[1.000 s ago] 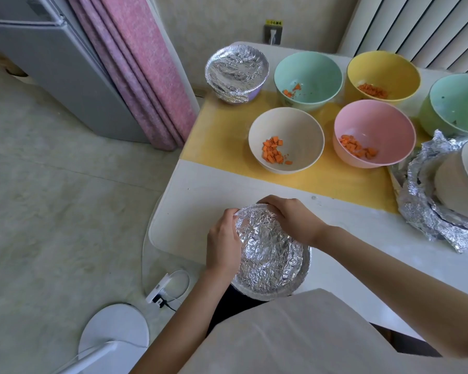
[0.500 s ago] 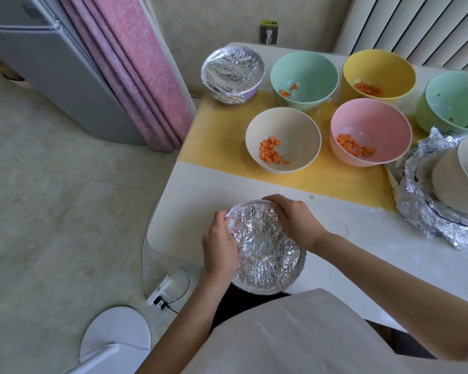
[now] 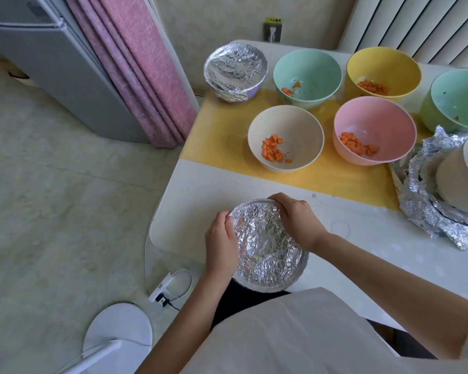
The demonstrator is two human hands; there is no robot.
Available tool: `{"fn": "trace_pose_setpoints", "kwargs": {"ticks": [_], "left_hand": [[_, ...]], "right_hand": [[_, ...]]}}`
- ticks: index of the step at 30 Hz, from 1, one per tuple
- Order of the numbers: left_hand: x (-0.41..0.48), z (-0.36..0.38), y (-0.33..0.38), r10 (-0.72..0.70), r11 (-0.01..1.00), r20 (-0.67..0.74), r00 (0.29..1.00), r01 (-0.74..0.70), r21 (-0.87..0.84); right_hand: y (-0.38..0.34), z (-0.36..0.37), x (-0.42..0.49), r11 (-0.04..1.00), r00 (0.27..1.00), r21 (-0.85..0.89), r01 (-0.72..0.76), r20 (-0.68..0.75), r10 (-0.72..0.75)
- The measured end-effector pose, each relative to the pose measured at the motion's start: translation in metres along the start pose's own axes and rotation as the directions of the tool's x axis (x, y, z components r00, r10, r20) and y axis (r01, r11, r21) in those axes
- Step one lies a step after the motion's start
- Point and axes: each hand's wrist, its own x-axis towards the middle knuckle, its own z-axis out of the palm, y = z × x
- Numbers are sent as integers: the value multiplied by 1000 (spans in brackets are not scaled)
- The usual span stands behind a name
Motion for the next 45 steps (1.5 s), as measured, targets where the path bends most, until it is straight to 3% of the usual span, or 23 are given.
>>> {"fn": "trace_pose_setpoints", "kwargs": {"ticks": [4,6,8,13,19,26,32,39,45], "left_hand": [[-4,1,2,-24,1000,4,1000,24,-16],[-4,1,2,-32,999,-7,999,32,5],[-3,0,1,-36,999,-24,999,37,36],[-7,1,6,95,991,6,995,-96,99],[-6,2,4,128,985,-11,992,-126,120],[-1,-2,1,20,996,-84,996,-12,92],[0,-1,4,-51,998,-99,994,54,33],[-8,2,2,-182,983,-57,982,180,-46],[-1,-1,1,-125,992,-11,992,125,-26]], "right_hand": [[0,-2,0,999,999,28,-34,9,34],[-1,-4,-1,999,997,-46,-27,66,30],[-6,-5,-1,988,993,-153,29,115,-12],[-23,-7,8,957,971,-223,186,187,-146],[-21,-6,18,967,955,-154,202,251,-159],[-14,-11,6,1000,996,-9,-1,86,1],[-6,-4,1,993,997,82,-80,-3,80],[-5,-3,8,963,976,159,-216,53,210],[-1,0,4,945,963,186,-269,52,264]]}}
